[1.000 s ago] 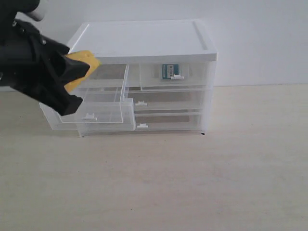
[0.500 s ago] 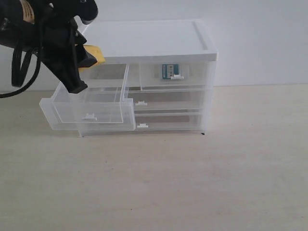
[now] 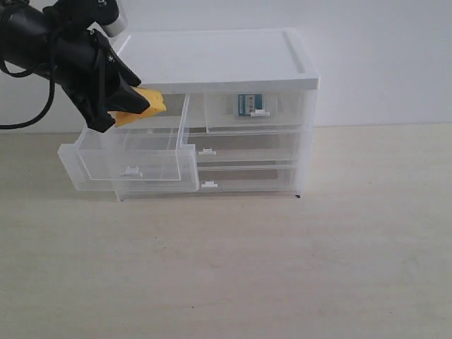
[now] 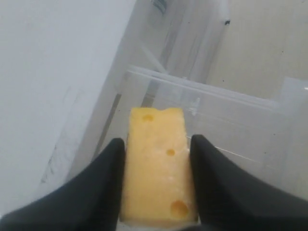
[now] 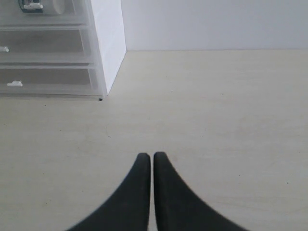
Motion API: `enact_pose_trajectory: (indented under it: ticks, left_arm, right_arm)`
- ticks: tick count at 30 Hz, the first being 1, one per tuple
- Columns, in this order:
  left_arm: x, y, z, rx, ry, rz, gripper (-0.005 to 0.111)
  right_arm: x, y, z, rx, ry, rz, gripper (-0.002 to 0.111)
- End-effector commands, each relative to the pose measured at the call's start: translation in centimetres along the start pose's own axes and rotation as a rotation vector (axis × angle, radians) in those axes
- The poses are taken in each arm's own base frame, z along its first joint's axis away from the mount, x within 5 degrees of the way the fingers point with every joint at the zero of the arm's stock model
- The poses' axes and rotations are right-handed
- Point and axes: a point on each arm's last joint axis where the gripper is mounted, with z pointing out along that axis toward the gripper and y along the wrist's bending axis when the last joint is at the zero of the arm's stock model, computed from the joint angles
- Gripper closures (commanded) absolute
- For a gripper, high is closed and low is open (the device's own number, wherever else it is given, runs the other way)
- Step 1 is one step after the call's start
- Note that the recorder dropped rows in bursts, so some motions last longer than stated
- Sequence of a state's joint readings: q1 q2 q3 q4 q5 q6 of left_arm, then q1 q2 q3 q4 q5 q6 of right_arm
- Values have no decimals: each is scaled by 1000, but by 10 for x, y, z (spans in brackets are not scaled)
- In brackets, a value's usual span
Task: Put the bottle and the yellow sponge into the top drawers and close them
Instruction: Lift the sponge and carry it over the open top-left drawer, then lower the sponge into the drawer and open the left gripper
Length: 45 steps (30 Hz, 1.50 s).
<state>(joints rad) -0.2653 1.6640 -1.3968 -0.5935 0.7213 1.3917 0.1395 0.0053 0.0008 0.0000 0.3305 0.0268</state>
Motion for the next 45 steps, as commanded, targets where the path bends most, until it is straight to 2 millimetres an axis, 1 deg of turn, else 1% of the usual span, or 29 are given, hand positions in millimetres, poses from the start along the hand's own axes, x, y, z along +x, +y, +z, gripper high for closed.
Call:
enact_pose_trajectory:
  ticks: [1, 6, 10, 13, 18, 23, 32, 34, 39, 44, 45]
  left_arm:
    - [4, 6, 9, 37, -9, -15, 103]
    - [7, 9, 19, 59, -14, -125, 103]
    - [11, 14, 22, 126, -21, -239, 103]
    - [19, 18, 27, 142, -7, -277, 103]
    - [23, 24, 31, 97, 0, -283, 103]
    - [23, 30, 31, 23, -8, -361, 103]
    - [24, 33, 32, -6, -7, -459, 103]
    - [24, 34, 32, -18, -9, -508, 103]
    - [29, 35, 37, -31, 15, -589, 103]
    - [34, 35, 44, -32, 28, -602, 103]
    - [34, 35, 44, -33, 28, -599, 99]
  right_arm:
    - [-1, 0, 0, 3, -15, -11, 108]
    - [-1, 0, 0, 3, -15, -11, 108]
    - [-1, 0, 0, 3, -15, -11, 108]
    - [-1, 0, 0, 3, -15, -11, 108]
    - [-1, 0, 0, 3, -15, -11, 108]
    - [-1, 0, 0, 3, -15, -11, 108]
    - [-1, 0, 0, 3, -15, -11, 108]
    - [-1, 0, 0, 3, -15, -11, 108]
    - [-1, 0, 0, 3, -15, -11, 108]
    - [-1, 0, 0, 3, -15, -11, 108]
    - [-1, 0, 0, 3, -15, -11, 108]
